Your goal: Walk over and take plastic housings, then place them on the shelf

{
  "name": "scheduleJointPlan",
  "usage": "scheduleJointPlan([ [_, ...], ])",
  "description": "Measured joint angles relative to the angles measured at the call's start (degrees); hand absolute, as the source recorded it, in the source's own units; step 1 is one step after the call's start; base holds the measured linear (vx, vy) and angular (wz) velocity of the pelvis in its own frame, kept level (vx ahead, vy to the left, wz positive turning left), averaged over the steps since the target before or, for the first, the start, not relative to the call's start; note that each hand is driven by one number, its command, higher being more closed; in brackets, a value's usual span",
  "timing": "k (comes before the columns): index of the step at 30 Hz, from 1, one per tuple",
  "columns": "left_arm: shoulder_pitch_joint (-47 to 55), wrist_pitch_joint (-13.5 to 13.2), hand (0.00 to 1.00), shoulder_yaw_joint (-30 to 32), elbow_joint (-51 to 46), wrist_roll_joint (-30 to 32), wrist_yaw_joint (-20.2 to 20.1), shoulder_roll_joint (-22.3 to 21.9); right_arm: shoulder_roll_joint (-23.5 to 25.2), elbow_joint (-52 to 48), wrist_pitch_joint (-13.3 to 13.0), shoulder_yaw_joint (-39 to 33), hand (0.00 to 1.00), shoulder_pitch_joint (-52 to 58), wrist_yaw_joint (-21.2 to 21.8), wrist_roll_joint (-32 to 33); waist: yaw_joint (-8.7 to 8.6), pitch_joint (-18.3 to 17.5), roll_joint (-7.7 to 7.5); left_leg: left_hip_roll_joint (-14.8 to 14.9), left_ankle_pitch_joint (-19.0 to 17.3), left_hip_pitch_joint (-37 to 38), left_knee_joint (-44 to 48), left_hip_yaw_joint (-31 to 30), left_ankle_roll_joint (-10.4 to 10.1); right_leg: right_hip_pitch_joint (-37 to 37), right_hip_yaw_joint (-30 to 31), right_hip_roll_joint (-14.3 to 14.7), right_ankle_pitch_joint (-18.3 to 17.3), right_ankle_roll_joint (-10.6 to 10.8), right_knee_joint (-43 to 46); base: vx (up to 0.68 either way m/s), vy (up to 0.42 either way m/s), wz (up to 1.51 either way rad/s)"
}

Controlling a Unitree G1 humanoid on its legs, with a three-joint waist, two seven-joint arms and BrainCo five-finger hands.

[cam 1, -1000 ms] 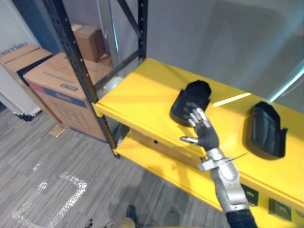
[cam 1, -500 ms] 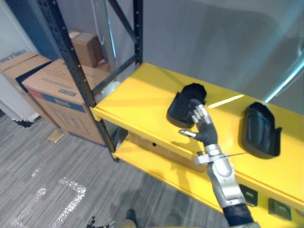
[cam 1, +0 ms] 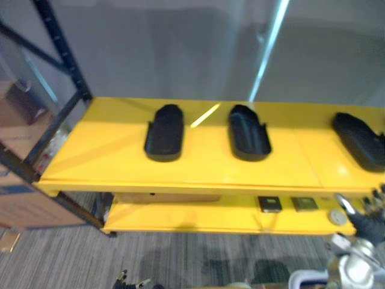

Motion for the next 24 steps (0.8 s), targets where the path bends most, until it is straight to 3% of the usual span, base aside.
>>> scheduleJointPlan([
  [1,-1.3,0.4,0.00,-0.7,0.7,0.0,-0.3,-0.2,0.9,1.5,-1.0,-0.2,0.00,0.6,-1.1,0.0,-0.29,0.5,-0.24,-0.7,0.5,0.1,0.0,0.9,-0.2,-0.4,0.0,-0.9,-2.3,1.0,-0.2,-0.18,-0.051,-0.34],
  [3,-1.9,0.8,0.00,-3.7,1.1,0.0,-0.9,-1.4,1.7,4.1,-1.8,-0.3,0.00,2.2,-2.2,0.6,-1.71,0.7,1.07,0.0,1.0,0.1,0.0,1.0,-0.6,-1.2,0.0,-0.3,-2.7,0.8,1.0,-0.18,-0.043,-0.13],
  [5,-2.0,1.1,0.00,-5.1,0.7,0.0,-1.4,-2.4,3.1,4.9,-3.0,0.4,0.00,4.1,-2.8,0.6,-1.91,0.6,1.74,0.2,0.8,0.0,0.0,1.4,-0.5,-1.3,0.4,-0.2,-2.6,0.9,1.0,-0.16,-0.020,-0.10],
  [9,-2.2,1.2,0.00,-5.3,0.4,0.0,-1.6,-2.1,4.5,5.6,-4.8,3.9,0.00,5.0,-1.5,0.8,-1.25,0.4,0.83,-0.4,1.3,-0.2,0.4,1.2,1.1,-3.9,3.2,-1.1,-2.4,0.7,0.9,-0.09,0.049,-0.50],
  [10,-1.9,1.3,0.00,-5.4,0.7,-0.7,-1.0,-1.3,4.8,5.6,-5.2,6.6,0.00,4.8,0.9,1.3,-1.43,-0.4,-0.97,-2.4,-0.5,-0.5,0.7,-0.3,-0.8,-5.3,7.7,-1.4,-2.2,0.6,0.8,-0.04,0.103,-0.56],
  [12,-1.5,1.2,0.00,-5.4,0.4,-2.3,-0.2,-0.5,4.6,5.9,-5.5,8.3,0.00,3.5,2.5,1.7,-1.27,-0.6,-1.95,-3.1,-3.4,-3.5,5.0,-2.6,-2.0,-7.5,11.1,-1.7,-2.2,0.6,0.7,-0.02,0.086,-0.77],
  [13,-1.5,0.7,0.00,-4.6,-0.8,-5.7,0.5,0.1,3.2,5.9,-6.2,10.3,0.00,-0.9,4.6,2.0,-0.52,0.1,-2.19,-4.4,-9.0,-9.1,14.5,-12.1,0.3,-9.7,15.8,-1.0,-1.5,-0.3,-0.6,-0.02,0.060,-0.86],
  [16,-1.4,0.2,0.00,-4.6,-2.4,-7.6,0.9,-0.3,0.5,6.1,-6.2,12.6,0.00,-5.5,6.0,3.0,0.79,1.3,-0.40,-4.6,-14.5,-13.6,20.9,-15.2,1.6,-11.0,18.7,-0.3,-1.3,-0.8,-1.3,-0.05,0.152,-0.70],
  [17,-1.3,-0.2,0.00,-4.8,-2.6,-7.6,1.2,-0.6,-0.4,6.4,-6.2,14.0,0.00,-7.2,6.0,3.0,1.09,1.9,0.83,-3.9,-15.0,-14.3,21.5,-15.1,2.3,-11.7,18.0,1.5,-0.9,0.1,2.1,-0.03,0.195,-0.14],
  [18,-1.0,-0.7,0.00,-4.8,-2.8,-7.5,1.3,-0.1,-0.1,6.5,-6.2,14.8,0.00,-8.0,5.9,3.0,1.15,1.3,-0.98,-5.7,-14.9,-13.4,20.6,-15.4,2.1,-12.4,17.0,1.8,-1.8,-1.3,4.4,0.02,0.123,0.07],
  [19,-0.7,-1.1,0.00,-4.7,-4.2,-7.5,1.2,0.5,0.6,6.2,-6.4,15.1,0.00,-7.9,5.8,3.0,1.05,1.0,-1.71,-7.3,-15.8,-15.6,25.8,-17.4,3.7,-12.5,17.5,0.9,-2.4,-2.2,4.1,0.01,0.090,-0.08],
  [20,-0.4,-2.3,0.00,-5.0,-5.3,-7.0,1.2,-1.4,-2.1,6.2,-6.5,15.2,0.00,-9.2,5.3,3.0,3.01,2.2,2.74,-5.3,-22.5,-16.6,33.5,-25.1,3.7,-13.2,16.6,3.8,-1.1,-0.3,4.5,0.01,0.089,-0.32],
  [21,-0.5,-2.4,0.00,-5.2,-4.9,-6.8,1.0,-1.7,-2.1,6.8,-6.2,15.3,0.00,-10.1,5.1,2.9,3.67,2.8,3.36,-5.5,-24.2,-16.3,33.9,-25.4,5.1,-12.8,17.3,4.0,-0.6,0.3,4.5,-0.01,0.117,-0.49],
  [22,-0.6,-2.3,0.00,-5.2,-5.1,-6.1,1.0,-1.8,-1.3,6.8,-5.5,16.3,0.00,-10.2,3.9,3.0,3.87,2.7,3.58,-6.2,-23.8,-15.8,32.9,-24.6,4.9,-12.3,18.4,3.3,-0.1,0.8,4.4,0.04,0.160,-0.13],
  [24,-0.7,-2.4,0.00,-5.8,-5.7,-4.4,0.6,-1.2,-0.7,6.3,-5.6,18.5,0.00,-8.7,2.4,3.0,3.62,3.5,3.02,-7.5,-23.5,-15.1,32.5,-23.5,5.9,-11.9,18.6,1.8,2.0,3.6,3.2,0.05,0.156,-0.08],
])
